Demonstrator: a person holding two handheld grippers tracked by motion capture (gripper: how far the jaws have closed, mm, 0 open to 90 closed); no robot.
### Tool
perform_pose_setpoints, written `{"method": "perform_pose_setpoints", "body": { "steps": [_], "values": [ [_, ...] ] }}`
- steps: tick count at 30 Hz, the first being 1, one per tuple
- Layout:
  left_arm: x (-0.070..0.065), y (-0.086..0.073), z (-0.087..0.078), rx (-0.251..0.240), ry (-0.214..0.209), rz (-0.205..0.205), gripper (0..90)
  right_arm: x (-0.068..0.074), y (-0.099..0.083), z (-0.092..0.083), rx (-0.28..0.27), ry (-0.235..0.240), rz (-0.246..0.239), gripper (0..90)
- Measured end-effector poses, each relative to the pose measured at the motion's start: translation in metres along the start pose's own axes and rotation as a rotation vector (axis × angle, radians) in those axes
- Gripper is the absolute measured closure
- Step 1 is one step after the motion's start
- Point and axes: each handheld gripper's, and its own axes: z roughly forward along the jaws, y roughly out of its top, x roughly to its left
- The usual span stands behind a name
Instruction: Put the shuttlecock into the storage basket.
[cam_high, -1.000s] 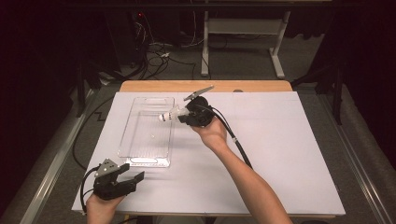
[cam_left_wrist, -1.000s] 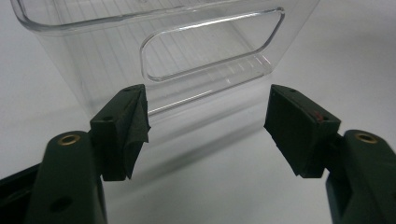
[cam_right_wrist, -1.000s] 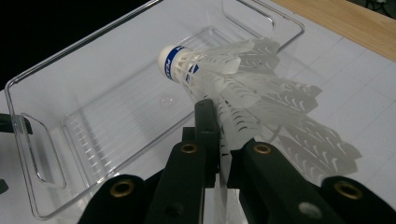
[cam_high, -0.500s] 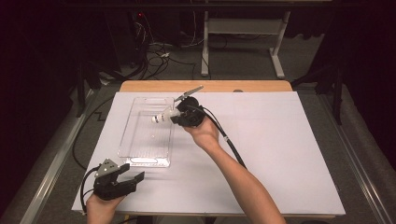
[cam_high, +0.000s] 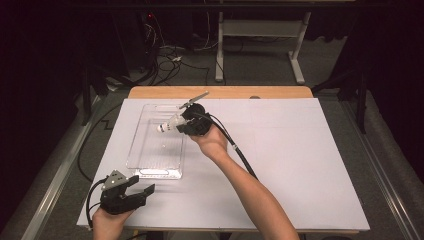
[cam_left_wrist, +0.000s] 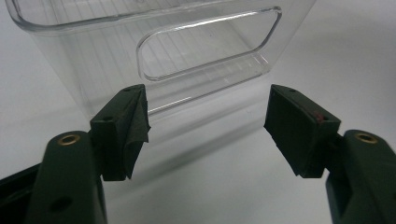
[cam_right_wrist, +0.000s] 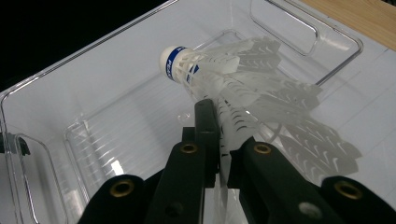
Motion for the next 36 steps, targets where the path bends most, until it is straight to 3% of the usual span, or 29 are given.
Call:
{"method": "perform_pose_setpoints", "body": {
  "steps": [36],
  "values": [
    [0.001, 0.000, 0.000, -0.002, -0.006, -0.001, 31.3, 0.013, 0.020, 0.046, 0.052, 0.009, -0.027, 89.1]
  ]
}}
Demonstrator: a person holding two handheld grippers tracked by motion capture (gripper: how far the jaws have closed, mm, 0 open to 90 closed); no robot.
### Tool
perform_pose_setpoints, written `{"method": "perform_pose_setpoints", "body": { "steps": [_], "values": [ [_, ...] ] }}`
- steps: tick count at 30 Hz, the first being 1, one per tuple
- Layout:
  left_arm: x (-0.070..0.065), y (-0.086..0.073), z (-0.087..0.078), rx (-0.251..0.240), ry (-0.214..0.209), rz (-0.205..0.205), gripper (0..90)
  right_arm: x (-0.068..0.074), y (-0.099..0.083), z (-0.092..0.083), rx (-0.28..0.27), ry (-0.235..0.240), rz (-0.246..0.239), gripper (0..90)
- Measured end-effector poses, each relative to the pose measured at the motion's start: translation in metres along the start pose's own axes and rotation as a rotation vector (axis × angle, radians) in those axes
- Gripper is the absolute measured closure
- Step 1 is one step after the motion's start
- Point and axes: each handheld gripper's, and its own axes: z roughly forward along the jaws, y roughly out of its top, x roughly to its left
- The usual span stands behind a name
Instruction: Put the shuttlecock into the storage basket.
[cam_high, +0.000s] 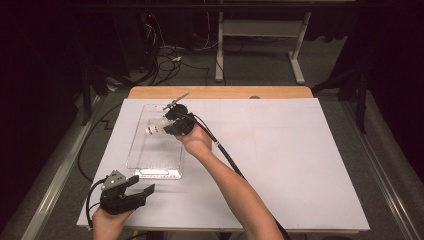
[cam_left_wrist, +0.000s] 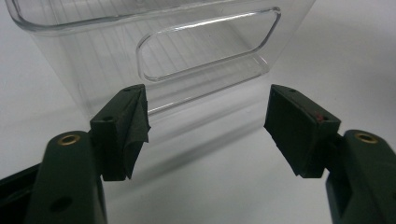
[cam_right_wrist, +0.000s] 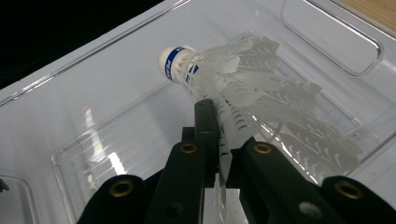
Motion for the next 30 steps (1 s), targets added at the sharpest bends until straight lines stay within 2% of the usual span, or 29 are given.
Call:
{"method": "perform_pose_setpoints", "body": {
  "steps": [20, 30],
  "values": [
    [0.000, 0.000, 0.001, 0.002, -0.004, 0.001, 31.3, 0.000, 0.004, 0.019, 0.030, -0.007, 0.008, 88.9],
    [0.000, 0.000, 0.000, 0.004, -0.006, 0.001, 31.3, 0.000, 0.003, 0.021, 0.029, -0.001, 0.009, 88.3]
  ]
}}
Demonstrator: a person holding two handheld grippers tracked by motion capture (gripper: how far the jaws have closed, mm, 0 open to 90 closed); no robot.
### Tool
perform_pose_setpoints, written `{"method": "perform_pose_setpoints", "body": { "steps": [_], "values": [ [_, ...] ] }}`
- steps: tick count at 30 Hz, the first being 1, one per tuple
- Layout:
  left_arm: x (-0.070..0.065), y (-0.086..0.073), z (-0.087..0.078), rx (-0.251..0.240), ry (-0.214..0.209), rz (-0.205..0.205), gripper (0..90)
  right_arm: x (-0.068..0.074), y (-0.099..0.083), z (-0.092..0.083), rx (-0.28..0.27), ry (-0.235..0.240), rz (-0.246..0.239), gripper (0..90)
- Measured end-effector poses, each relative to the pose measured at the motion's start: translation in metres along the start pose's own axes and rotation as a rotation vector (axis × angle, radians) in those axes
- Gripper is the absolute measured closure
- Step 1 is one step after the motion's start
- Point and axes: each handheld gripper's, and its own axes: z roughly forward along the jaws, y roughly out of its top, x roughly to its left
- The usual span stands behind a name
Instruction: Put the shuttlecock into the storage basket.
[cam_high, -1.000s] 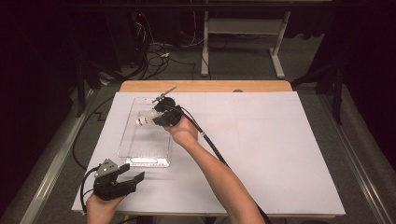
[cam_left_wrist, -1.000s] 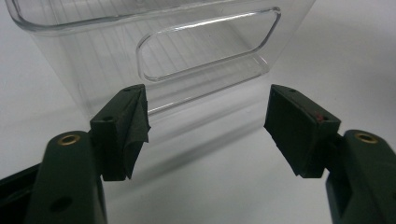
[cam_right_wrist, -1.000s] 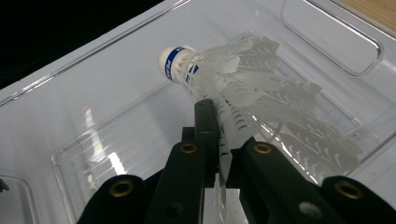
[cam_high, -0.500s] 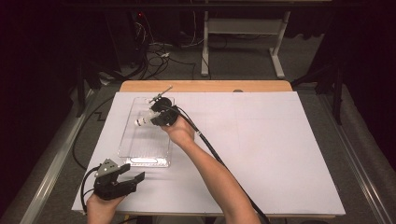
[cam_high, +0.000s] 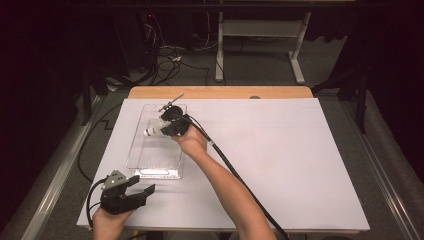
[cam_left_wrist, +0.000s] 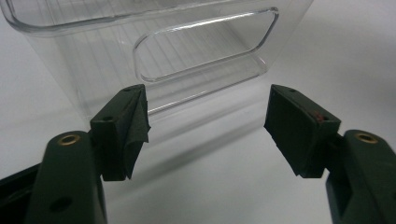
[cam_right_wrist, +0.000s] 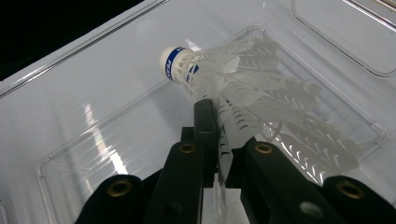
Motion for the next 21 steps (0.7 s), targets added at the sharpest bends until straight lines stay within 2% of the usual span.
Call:
{"method": "perform_pose_setpoints", "body": {
  "steps": [12, 16, 18, 21],
  "values": [
    [0.0000, 0.0000, -0.0006, -0.005, 0.002, 0.001, 31.3, 0.0016, 0.0008, 0.0028, 0.006, -0.001, -0.016, 86.3],
    [-0.0003, 0.0000, -0.0005, -0.005, 0.003, 0.001, 31.3, 0.0018, 0.0007, 0.0036, 0.006, -0.008, -0.026, 77.5],
    [-0.0004, 0.0000, -0.0003, -0.004, 0.003, 0.000, 31.3, 0.0026, 0.0013, 0.0043, 0.022, 0.000, -0.013, 71.7],
    [-0.0007, -0.0001, -0.0002, -0.004, 0.004, 0.002, 31.3, 0.0051, 0.0016, 0.0039, 0.035, -0.017, -0.031, 69.3]
  ]
}}
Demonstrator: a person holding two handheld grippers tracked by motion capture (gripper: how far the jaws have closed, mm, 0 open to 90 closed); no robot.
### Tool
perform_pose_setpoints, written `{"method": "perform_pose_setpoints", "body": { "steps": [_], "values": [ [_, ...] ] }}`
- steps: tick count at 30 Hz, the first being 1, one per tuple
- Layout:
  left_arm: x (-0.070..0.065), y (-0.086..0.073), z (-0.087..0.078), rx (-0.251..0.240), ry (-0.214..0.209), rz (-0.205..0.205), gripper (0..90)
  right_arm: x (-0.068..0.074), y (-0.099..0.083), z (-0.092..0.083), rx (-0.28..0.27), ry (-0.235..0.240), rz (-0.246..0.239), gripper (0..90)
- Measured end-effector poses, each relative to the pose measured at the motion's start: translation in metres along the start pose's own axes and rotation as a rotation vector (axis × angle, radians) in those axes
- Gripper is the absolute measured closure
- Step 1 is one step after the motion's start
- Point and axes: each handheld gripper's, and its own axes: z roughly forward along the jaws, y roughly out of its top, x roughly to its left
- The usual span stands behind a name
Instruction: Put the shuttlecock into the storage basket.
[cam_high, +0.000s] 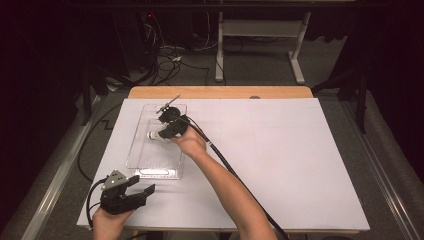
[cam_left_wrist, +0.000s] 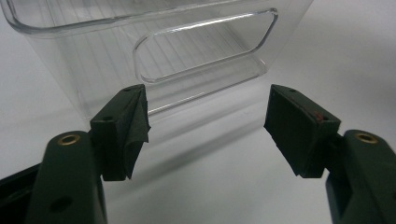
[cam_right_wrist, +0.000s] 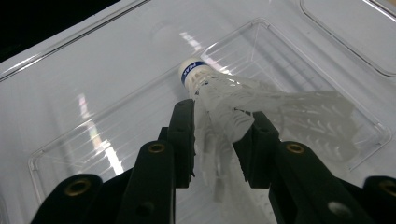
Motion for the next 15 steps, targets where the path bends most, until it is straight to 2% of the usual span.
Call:
{"method": "perform_pose_setpoints", "body": {
  "steps": [3, 10, 15],
  "values": [
    [0.0001, 0.0001, 0.0001, 0.001, 0.000, 0.000, 31.3, 0.0002, -0.0002, -0.0001, 0.008, 0.009, 0.000, 66.0],
    [0.0000, 0.0000, -0.0001, -0.001, 0.000, 0.000, 31.3, 0.0002, 0.0000, -0.0013, 0.003, -0.008, -0.005, 58.4],
    [0.0000, 0.0000, 0.0001, 0.000, -0.001, -0.001, 31.3, -0.0043, -0.0015, -0.0028, 0.006, 0.022, 0.010, 54.5]
  ]
}}
